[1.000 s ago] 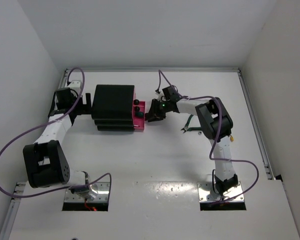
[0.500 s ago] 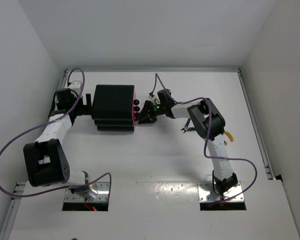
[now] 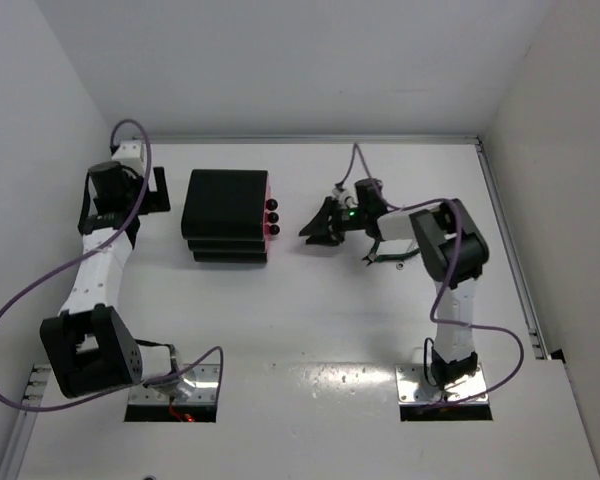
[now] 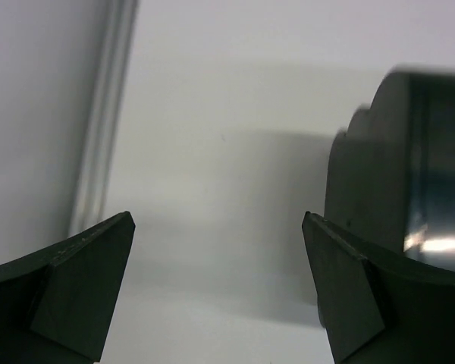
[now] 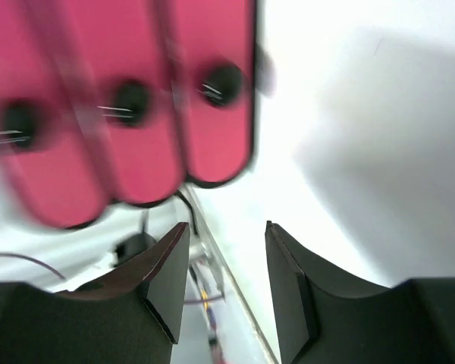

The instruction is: Sort the tools into containers

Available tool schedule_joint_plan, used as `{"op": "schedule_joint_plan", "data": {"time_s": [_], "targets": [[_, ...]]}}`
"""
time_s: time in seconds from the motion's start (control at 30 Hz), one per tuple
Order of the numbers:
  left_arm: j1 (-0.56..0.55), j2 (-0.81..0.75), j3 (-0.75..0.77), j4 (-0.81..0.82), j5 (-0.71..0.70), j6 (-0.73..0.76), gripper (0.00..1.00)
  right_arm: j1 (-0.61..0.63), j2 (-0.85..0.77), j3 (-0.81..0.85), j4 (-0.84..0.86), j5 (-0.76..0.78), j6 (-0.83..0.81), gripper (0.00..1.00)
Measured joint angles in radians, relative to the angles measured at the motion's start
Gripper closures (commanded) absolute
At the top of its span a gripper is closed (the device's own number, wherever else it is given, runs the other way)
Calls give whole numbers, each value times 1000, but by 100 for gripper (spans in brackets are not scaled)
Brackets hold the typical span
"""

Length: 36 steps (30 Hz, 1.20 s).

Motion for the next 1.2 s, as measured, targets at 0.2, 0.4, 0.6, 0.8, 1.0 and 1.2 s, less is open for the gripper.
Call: {"op": "schedule_joint_plan", "data": {"time_s": [0.2,0.4,0.6,0.8,1.0,1.2], "targets": [[0,-129,144,-2,76,34,0,-177,-174,-29,73,-39,-10,54],[-87,-206,72,-16,212,87,3,-98,-104,-32,349,-99,177,54],[-221,-187,-21,-76,198,110,5,-4,45,3,435,-119,296,49],[-315,-173,-61,-76,141,128,5,0,113,104,444,-106,336,44],[-349,-134,-60,-28,101,127,5,3,172,214,447,-82,346,44],[-373,-123,-60,-6,75,127,5,20,230,229,431,-76,351,44]]}}
